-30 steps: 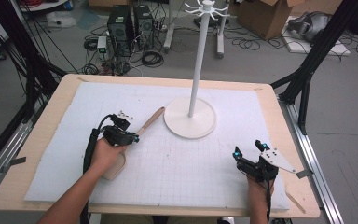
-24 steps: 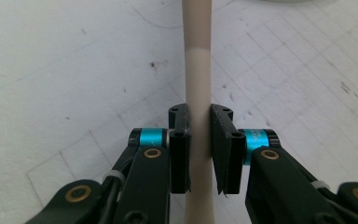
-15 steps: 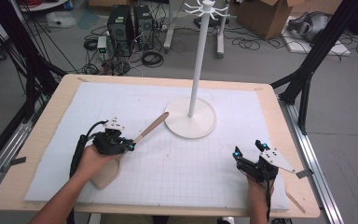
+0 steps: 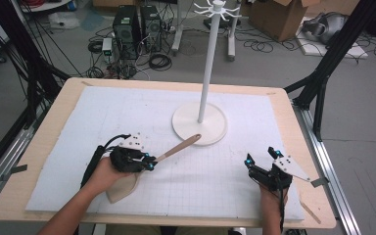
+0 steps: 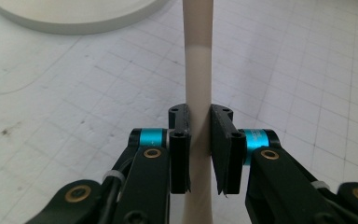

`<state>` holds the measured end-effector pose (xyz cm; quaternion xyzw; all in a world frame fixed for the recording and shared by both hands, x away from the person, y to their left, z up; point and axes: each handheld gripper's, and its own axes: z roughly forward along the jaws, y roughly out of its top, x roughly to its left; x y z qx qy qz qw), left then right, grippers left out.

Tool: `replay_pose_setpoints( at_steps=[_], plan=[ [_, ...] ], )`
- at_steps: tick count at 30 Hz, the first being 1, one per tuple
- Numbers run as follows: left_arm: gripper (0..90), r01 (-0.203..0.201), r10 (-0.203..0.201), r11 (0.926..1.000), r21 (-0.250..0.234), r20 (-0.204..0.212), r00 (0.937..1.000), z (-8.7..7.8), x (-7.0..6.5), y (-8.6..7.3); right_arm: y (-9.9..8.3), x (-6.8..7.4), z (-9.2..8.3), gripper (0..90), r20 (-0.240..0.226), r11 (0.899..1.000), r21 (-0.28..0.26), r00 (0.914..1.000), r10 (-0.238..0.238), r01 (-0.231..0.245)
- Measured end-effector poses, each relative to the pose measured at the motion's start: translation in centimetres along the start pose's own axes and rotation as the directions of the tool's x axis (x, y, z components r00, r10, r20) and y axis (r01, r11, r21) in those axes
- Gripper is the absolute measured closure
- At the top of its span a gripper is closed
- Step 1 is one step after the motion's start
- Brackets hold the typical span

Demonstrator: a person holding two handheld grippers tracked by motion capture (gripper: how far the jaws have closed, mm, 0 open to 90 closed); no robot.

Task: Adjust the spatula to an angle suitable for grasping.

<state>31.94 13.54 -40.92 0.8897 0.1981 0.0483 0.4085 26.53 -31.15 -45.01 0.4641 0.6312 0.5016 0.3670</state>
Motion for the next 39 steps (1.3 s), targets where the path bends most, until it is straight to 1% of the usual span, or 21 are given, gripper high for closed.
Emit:
replay_pose_setpoints(
  at_steps=[2,5,8,9,13,15,19,21,23,26,27,29,30,32,33,34,35,36,37,38,39],
  plan=[
    [77.8,-0.002,0.002,1.0000,0.007,0.005,1.0000,0.2,-0.1,0.0,0.0,0.0,0.0,15.5,0.000,1.000,0.000,1.0000,0.000,0.000],
    [77.8,-0.023,0.022,0.9994,0.026,0.027,0.9994,1.1,-0.4,0.1,0.0,0.0,0.0,15.5,-0.001,1.000,0.002,1.0000,0.000,0.000],
    [77.8,-0.029,0.028,0.9991,0.030,0.037,0.9989,1.3,-0.4,0.1,0.0,0.0,0.0,15.4,-0.001,1.000,0.001,1.0000,0.000,0.000],
    [77.8,-0.038,0.037,0.9986,0.037,0.043,0.9984,1.4,-0.3,0.1,0.0,0.0,0.0,15.4,-0.001,1.000,0.001,1.0000,0.000,0.000],
    [77.8,-0.034,0.032,0.9985,0.043,0.052,0.9981,1.7,-0.2,0.1,0.0,0.0,0.0,15.5,-0.001,1.000,0.001,1.0000,0.000,0.000],
    [77.7,-0.047,0.043,0.9976,0.052,0.061,0.9972,1.8,-0.3,0.1,0.0,0.0,0.0,15.6,-0.001,1.000,0.000,1.0000,-0.006,0.006],
    [77.7,-0.072,0.067,0.9949,0.071,0.060,0.9959,2.2,-0.6,0.3,0.0,0.0,0.0,15.6,-0.002,1.000,0.001,1.0000,-0.006,0.006],
    [77.7,-0.088,0.082,0.9921,0.089,0.071,0.9941,2.3,-0.6,0.4,0.0,0.0,0.0,15.6,-0.001,1.000,0.002,1.0000,-0.003,0.003],
    [77.6,-0.085,0.079,0.9923,0.090,0.071,0.9944,2.5,-0.6,0.4,0.0,0.0,0.0,15.6,-0.001,1.000,0.001,1.0000,-0.003,0.003],
    [77.3,-0.081,0.073,0.9903,0.113,0.068,0.9949,2.9,-0.7,0.4,0.0,0.0,0.0,15.7,-0.002,1.000,0.003,1.0000,-0.003,0.003],
    [77.1,-0.086,0.078,0.9887,0.123,0.067,0.9947,3.0,-0.8,0.5,0.0,0.0,0.0,15.6,-0.002,1.000,0.003,1.0000,-0.001,0.001],
    [75.0,-0.071,0.063,0.9898,0.123,0.068,0.9957,3.1,-0.9,0.6,0.0,0.0,0.0,15.6,-0.002,1.000,0.000,1.0000,-0.005,0.005],
    [69.8,-0.059,0.051,0.9925,0.107,0.070,0.9962,3.0,-0.8,0.7,0.0,0.0,0.0,15.6,-0.002,1.000,0.001,1.0000,-0.005,0.005],
    [57.4,-0.022,0.018,0.9975,0.067,0.054,0.9984,2.6,-0.7,0.9,0.0,0.0,0.0,15.7,-0.001,1.000,0.002,1.0000,-0.006,0.006],
    [57.4,-0.008,0.006,0.9986,0.051,0.043,0.9991,2.3,-0.5,0.9,0.0,0.0,0.0,15.7,-0.001,1.000,0.002,1.0000,-0.006,0.006],
    [48.8,0.017,-0.018,0.9995,0.026,0.034,0.9992,2.0,-0.4,0.9,0.0,0.0,0.0,15.7,-0.001,1.000,0.002,1.0000,-0.005,0.005],
    [48.8,0.039,-0.038,0.9993,-0.003,0.027,0.9989,1.6,-0.1,0.8,0.0,0.0,0.0,15.7,-0.001,1.000,0.002,1.0000,-0.005,0.005],
    [44.4,0.060,-0.060,0.9978,-0.030,0.015,0.9981,1.1,0.1,0.7,0.0,0.0,0.0,15.7,-0.001,1.000,0.003,1.0000,-0.004,0.004],
    [34.6,0.090,-0.089,0.9933,-0.073,0.011,0.9960,0.7,0.3,0.5,0.0,0.0,0.1,15.7,-0.001,1.000,0.007,1.0000,-0.010,0.010],
    [34.6,0.102,-0.103,0.9881,-0.115,-0.004,0.9946,0.2,0.5,0.3,0.0,0.0,0.1,15.7,-0.001,1.000,0.007,1.0000,-0.010,0.010],
    [27.0,0.126,-0.136,0.9719,-0.198,-0.034,0.9901,-0.9,0.8,-0.2,0.0,0.1,0.1,15.7,0.000,1.000,0.014,0.9999,-0.011,0.011]
  ],
)
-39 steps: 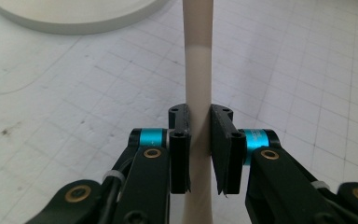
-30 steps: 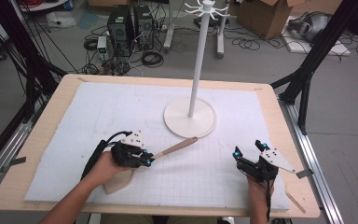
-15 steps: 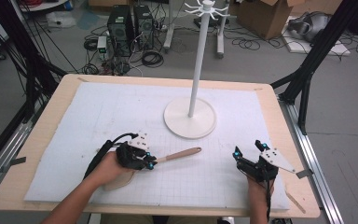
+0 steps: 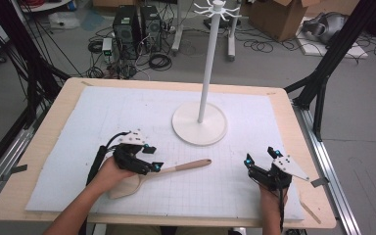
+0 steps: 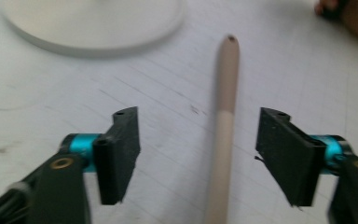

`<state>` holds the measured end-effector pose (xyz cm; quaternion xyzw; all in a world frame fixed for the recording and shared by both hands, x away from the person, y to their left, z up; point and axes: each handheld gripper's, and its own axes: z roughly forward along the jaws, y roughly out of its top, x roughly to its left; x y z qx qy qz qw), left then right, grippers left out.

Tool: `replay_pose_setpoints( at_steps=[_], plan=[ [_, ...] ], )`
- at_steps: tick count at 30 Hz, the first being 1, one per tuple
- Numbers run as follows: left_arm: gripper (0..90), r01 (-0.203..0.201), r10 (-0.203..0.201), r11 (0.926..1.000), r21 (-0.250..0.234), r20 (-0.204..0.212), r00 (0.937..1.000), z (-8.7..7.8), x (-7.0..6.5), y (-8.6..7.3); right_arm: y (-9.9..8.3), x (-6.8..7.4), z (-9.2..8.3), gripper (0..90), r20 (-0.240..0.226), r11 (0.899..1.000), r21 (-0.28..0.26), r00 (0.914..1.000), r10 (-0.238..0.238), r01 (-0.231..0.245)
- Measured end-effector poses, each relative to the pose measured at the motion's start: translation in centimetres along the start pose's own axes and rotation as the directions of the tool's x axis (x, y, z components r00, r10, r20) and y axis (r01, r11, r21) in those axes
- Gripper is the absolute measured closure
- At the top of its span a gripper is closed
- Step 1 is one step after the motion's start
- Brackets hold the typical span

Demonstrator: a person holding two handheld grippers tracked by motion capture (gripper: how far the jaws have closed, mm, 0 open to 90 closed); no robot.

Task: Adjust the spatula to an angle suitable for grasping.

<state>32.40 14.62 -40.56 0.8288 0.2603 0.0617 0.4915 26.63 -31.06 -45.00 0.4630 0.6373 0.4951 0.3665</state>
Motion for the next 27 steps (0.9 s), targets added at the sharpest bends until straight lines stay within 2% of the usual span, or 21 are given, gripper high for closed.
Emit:
replay_pose_setpoints(
  at_steps=[1,2,4,6,7,8,9,10,11,12,15,16,17,18,20,21,22,23,24,27],
  plan=[
    [24.5,0.000,0.000,1.0000,0.000,0.000,1.0000,0.0,0.0,0.0,0.0,0.0,0.0,15.7,0.000,1.000,0.000,1.0000,-0.008,0.008],
    [24.5,0.006,-0.007,0.9995,-0.031,-0.019,0.9998,-0.6,0.3,-0.1,0.0,0.0,0.0,15.7,0.000,1.000,0.000,1.0000,-0.008,0.008],
    [18.0,0.040,-0.045,0.9951,-0.091,-0.053,0.9976,-1.7,0.8,-0.3,0.0,0.0,0.1,15.7,0.001,1.000,0.002,1.0000,-0.008,0.008],
    [18.0,0.067,-0.080,0.9852,-0.158,-0.075,0.9940,-2.9,1.5,-0.6,0.0,0.0,0.1,15.7,0.001,1.000,0.002,1.0000,-0.008,0.008],
    [18.1,0.065,-0.086,0.9782,-0.198,-0.100,0.9913,-4.3,2.0,-1.0,0.0,0.0,0.1,15.7,0.002,1.000,0.001,1.0000,-0.009,0.009],
    [18.1,0.065,-0.086,0.9782,-0.198,-0.100,0.9913,-4.3,2.0,-1.0,0.0,0.1,0.1,15.7,0.002,1.000,0.005,1.0000,-0.007,0.007],
    [18.1,0.060,-0.088,0.9752,-0.213,-0.123,0.9885,-4.9,2.2,-1.2,0.0,0.1,0.1,15.7,0.005,1.000,0.008,0.9999,-0.012,0.012],
    [18.0,0.073,-0.113,0.9669,-0.244,-0.152,0.9820,-5.5,2.3,-1.5,0.0,0.1,0.1,15.7,0.005,1.000,0.011,1.0000,-0.008,0.008],
    [18.4,0.081,-0.134,0.9549,-0.286,-0.170,0.9764,-6.1,2.4,-1.9,0.0,0.1,0.1,15.7,0.006,1.000,0.012,0.9999,-0.009,0.009],
    [18.4,0.082,-0.145,0.9425,-0.324,-0.176,0.9736,-6.6,2.5,-2.3,0.0,0.1,0.1,15.7,0.006,1.000,0.012,0.9999,-0.009,0.009],
    [18.7,0.048,-0.150,0.9026,-0.428,-0.208,0.9666,-7.7,3.0,-3.3,0.0,0.2,0.2,15.7,0.006,1.000,0.017,0.9999,-0.011,0.011],
    [18.6,0.041,-0.152,0.8875,-0.459,-0.207,0.9665,-7.9,3.1,-3.6,0.0,0.2,0.2,15.7,0.007,1.000,0.016,0.9998,-0.019,0.019],
    [18.6,0.038,-0.153,0.8765,-0.480,-0.202,0.9674,-8.1,3.2,-3.9,0.0,0.2,0.2,15.7,0.007,1.000,0.016,0.9998,-0.019,0.019],
    [18.7,0.027,-0.148,0.8716,-0.490,-0.211,0.9663,-8.3,3.2,-4.1,0.0,0.2,0.2,15.7,0.007,1.000,0.015,0.9998,-0.021,0.020],
    [19.0,0.024,-0.153,0.8684,-0.495,-0.222,0.9630,-8.5,3.1,-4.3,0.0,0.2,0.2,15.8,0.008,1.000,0.017,0.9998,-0.020,0.020],
    [19.7,0.028,-0.156,0.8736,-0.486,-0.225,0.9617,-8.5,3.1,-4.4,0.0,0.2,0.2,15.7,0.009,1.000,0.016,0.9997,-0.023,0.022],
    [19.8,0.024,-0.152,0.8824,-0.470,-0.238,0.9593,-8.5,3.0,-4.4,0.1,0.2,0.2,15.7,0.009,1.000,0.016,0.9997,-0.022,0.022],
    [19.8,0.031,-0.154,0.8906,-0.454,-0.237,0.9593,-8.6,3.0,-4.4,0.1,0.2,0.2,15.7,0.009,1.000,0.016,0.9997,-0.022,0.022],
    [19.8,0.049,-0.164,0.8951,-0.443,-0.226,0.9602,-8.6,3.1,-4.5,0.0,0.2,0.2,15.7,0.009,1.000,0.016,0.9997,-0.023,0.023],
    [17.4,0.072,-0.184,0.8970,-0.436,-0.219,0.9583,-8.4,2.9,-4.6,0.0,0.2,0.2,15.7,0.009,1.000,0.016,0.9997,-0.021,0.021]
  ],
)
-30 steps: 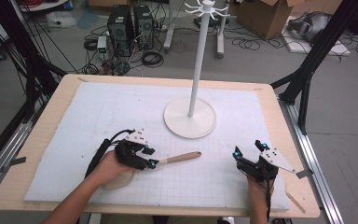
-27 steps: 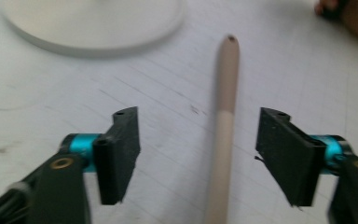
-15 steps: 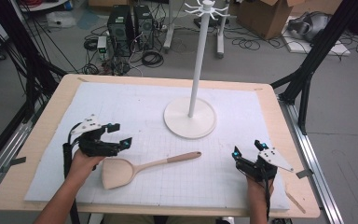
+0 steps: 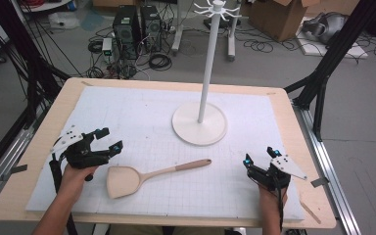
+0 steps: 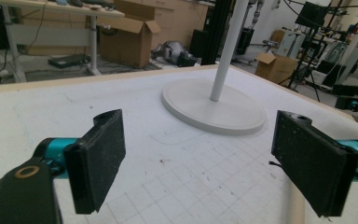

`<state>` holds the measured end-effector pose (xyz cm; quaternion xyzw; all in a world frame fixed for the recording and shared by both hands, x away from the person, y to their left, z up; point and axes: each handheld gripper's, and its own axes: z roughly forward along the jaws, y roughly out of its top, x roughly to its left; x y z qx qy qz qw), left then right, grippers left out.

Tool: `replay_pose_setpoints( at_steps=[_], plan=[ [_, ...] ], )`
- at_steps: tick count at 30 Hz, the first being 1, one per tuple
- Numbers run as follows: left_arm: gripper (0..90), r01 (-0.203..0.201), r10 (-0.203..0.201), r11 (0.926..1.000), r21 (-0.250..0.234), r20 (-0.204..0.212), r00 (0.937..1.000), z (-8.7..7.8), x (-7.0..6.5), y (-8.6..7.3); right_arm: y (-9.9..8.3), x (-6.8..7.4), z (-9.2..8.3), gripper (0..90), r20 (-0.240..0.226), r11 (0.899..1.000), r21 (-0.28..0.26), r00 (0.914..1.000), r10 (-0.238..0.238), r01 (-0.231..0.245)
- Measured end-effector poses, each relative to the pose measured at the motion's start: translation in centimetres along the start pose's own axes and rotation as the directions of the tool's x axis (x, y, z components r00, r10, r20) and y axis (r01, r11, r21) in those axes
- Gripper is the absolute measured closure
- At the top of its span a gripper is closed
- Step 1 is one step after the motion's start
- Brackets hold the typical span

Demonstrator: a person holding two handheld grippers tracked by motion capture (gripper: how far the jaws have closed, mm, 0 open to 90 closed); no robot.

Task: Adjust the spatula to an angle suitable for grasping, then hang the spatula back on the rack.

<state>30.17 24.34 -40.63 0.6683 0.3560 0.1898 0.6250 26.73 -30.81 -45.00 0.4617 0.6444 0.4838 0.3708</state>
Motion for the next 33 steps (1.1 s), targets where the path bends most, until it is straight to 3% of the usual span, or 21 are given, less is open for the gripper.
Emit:
replay_pose_setpoints(
  at_steps=[5,8,14,18,21,23,26,28,30,31,33],
  plan=[
    [17.3,-0.025,0.024,0.9994,0.024,0.055,0.9982,0.7,-0.6,0.5,0.0,0.0,0.0,15.7,0.001,1.000,-0.001,1.0000,0.006,-0.006],
    [17.6,-0.048,0.041,0.9972,0.057,0.116,0.9924,1.4,-1.2,1.0,0.0,0.1,0.0,15.7,0.002,1.000,0.001,1.0000,0.002,-0.002],
    [19.8,-0.117,0.083,0.9829,0.143,0.221,0.9717,3.3,-2.6,1.9,0.0,0.0,0.0,15.7,0.004,1.000,0.004,1.0000,-0.001,0.001],
    [21.3,-0.172,0.115,0.9663,0.192,0.277,0.9541,4.8,-3.8,2.3,0.0,0.1,0.0,15.7,0.002,1.000,0.005,1.0000,-0.008,0.008],
    [23.1,-0.211,0.133,0.9515,0.224,0.318,0.9385,5.8,-5.0,2.5,0.0,0.1,0.1,15.7,0.002,1.000,0.007,0.9999,-0.010,0.010],
    [23.2,-0.230,0.141,0.9419,0.245,0.333,0.9322,6.4,-5.7,2.6,0.0,0.1,0.1,15.7,0.001,1.000,0.005,1.0000,-0.009,0.009],
    [23.7,-0.248,0.141,0.9264,0.283,0.351,0.9256,7.5,-6.4,2.9,0.0,0.1,0.1,15.7,-0.003,1.000,0.004,0.9999,-0.014,0.014],
    [24.4,-0.252,0.132,0.9155,0.314,0.357,0.9247,8.3,-6.8,2.8,0.0,0.1,0.1,15.7,-0.003,1.000,0.006,0.9998,-0.019,0.019],
    [25.6,-0.273,0.131,0.8914,0.361,0.372,0.9191,9.2,-7.1,2.6,0.0,0.1,0.1,15.7,-0.003,1.000,0.005,0.9998,-0.019,0.019],
    [26.6,-0.277,0.127,0.8838,0.377,0.376,0.9179,9.5,-7.3,2.5,0.0,0.1,0.1,15.7,-0.004,1.000,0.005,0.9998,-0.020,0.020],
    [28.5,-0.299,0.126,0.8559,0.422,0.392,0.9115,10.2,-7.6,2.1,0.0,0.1,0.1,15.7,-0.006,1.000,0.004,0.9998,-0.019,0.019]
  ],
)
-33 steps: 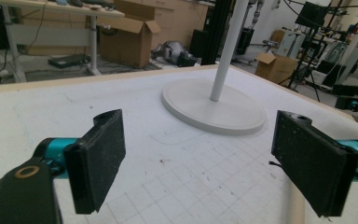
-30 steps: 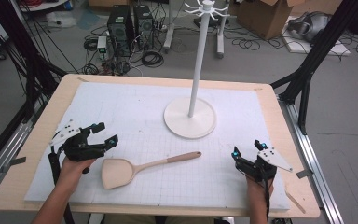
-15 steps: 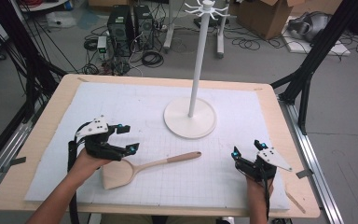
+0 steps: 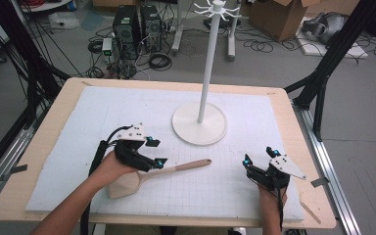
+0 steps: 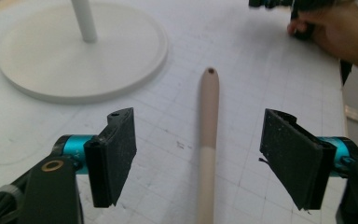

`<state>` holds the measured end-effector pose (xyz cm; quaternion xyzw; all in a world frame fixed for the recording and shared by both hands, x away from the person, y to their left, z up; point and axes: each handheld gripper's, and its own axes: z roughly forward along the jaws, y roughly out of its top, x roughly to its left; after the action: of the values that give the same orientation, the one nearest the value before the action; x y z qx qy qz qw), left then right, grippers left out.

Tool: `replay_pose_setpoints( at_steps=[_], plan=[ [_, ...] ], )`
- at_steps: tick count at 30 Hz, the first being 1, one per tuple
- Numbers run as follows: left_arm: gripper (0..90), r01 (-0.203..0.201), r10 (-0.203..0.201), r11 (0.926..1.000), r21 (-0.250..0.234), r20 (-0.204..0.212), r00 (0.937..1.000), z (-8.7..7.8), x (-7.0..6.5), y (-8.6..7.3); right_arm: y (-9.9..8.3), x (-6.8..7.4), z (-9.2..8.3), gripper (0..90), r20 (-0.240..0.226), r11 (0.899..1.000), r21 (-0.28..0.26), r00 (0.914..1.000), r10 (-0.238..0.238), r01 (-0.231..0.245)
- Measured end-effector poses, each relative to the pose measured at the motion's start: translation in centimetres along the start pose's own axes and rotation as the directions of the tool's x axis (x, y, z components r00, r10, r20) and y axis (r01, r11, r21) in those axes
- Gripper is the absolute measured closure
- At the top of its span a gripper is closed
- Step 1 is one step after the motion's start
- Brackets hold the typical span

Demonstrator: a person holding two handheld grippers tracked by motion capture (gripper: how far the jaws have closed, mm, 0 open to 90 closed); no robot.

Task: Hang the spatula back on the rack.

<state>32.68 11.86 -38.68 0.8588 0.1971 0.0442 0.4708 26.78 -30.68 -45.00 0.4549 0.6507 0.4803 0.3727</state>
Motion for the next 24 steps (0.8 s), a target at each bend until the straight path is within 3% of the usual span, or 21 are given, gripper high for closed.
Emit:
replay_pose_setpoints(
  at_steps=[4,9,11,16,24],
  plan=[
    [34.6,-0.018,0.016,0.9946,0.102,0.022,0.9996,1.5,-0.2,-0.2,0.0,0.0,0.0,15.7,-0.002,1.000,-0.002,1.0000,0.001,-0.001],
    [42.8,-0.050,0.044,0.9784,0.201,0.031,0.9985,2.4,-0.4,-0.5,0.0,0.0,0.0,15.7,-0.004,1.000,-0.002,1.0000,0.002,-0.002],
    [44.3,-0.052,0.046,0.9739,0.221,0.030,0.9985,2.8,-0.4,-0.6,0.0,0.0,0.0,15.7,-0.001,1.000,-0.002,1.0000,-0.004,0.004],
    [50.9,-0.067,0.056,0.9544,0.291,0.047,0.9973,3.7,-0.5,-1.1,0.0,0.0,-0.1,15.7,-0.001,1.000,0.001,0.9999,0.013,-0.013],
    [57.5,-0.083,0.074,0.9331,0.350,0.037,0.9965,3.6,-0.5,-1.7,0.0,0.0,-0.1,15.7,-0.004,1.000,-0.001,0.9999,0.011,-0.011]
  ],
)
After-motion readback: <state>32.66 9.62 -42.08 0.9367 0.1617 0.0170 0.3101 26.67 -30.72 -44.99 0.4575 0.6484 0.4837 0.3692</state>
